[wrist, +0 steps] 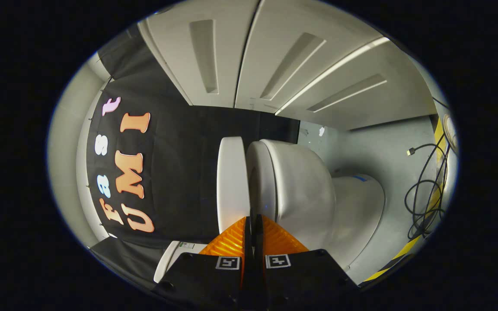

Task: Open the toilet lid.

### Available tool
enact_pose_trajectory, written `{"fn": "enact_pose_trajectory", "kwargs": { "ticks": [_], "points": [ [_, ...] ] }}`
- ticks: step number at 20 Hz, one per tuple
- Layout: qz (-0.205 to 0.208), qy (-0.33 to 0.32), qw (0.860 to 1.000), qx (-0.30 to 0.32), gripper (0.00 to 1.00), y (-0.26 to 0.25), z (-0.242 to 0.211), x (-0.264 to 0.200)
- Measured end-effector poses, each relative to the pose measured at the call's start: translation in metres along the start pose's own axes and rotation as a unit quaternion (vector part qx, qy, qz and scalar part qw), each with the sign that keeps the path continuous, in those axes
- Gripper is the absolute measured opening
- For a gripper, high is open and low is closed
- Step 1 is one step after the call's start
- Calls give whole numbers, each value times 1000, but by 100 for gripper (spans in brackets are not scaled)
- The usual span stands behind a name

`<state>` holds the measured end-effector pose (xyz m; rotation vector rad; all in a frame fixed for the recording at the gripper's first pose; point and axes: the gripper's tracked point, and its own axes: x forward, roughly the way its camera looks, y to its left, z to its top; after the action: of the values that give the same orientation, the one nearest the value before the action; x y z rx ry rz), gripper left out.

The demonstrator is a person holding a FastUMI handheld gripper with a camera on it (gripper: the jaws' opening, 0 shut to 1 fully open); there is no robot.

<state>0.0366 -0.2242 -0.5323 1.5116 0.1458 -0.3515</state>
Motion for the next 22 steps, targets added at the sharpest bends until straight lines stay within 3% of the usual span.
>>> {"fn": "enact_pose_trajectory", "kwargs": {
  "ticks": [12, 17, 22],
  "points": [
    [53, -27, 996, -62, 8, 121, -10, -16],
    [52, -31, 988, -139, 8, 165, -26, -17],
    [45, -37, 986, -157, 8, 189, -37, -21]
  ]
}}
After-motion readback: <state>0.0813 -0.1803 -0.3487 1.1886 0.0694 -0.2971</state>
